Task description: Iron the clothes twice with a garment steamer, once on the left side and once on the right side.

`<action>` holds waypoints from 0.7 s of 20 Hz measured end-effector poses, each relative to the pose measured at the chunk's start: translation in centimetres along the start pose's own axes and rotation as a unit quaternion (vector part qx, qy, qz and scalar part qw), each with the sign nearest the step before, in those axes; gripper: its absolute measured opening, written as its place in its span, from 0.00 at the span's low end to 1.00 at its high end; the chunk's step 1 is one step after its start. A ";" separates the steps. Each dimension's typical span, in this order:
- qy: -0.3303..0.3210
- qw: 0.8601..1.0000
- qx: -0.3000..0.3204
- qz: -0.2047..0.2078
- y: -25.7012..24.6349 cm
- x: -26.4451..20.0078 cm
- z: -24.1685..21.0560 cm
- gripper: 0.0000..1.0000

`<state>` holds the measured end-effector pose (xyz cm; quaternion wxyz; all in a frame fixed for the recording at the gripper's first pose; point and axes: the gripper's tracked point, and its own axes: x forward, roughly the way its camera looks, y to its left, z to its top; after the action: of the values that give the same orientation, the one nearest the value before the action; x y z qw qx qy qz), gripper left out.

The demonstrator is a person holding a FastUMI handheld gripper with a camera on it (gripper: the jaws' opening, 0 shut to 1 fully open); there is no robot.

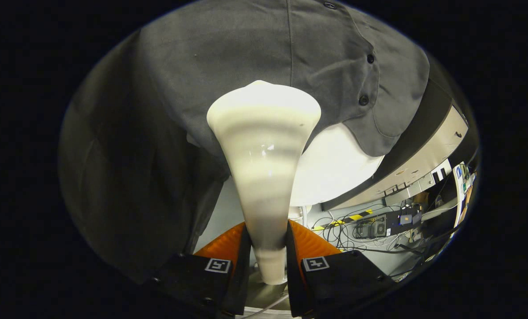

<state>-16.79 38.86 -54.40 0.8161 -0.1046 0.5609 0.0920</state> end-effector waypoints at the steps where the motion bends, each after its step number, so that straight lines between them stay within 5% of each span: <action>1: 0.003 1.000 -0.001 0.000 -0.1 0.3 -0.4 0.45; 14: 0.041 0.999 0.006 -0.002 -2.4 2.9 -4.7 0.45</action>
<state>-19.32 35.32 -58.62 0.7932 -0.1042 0.5944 0.0824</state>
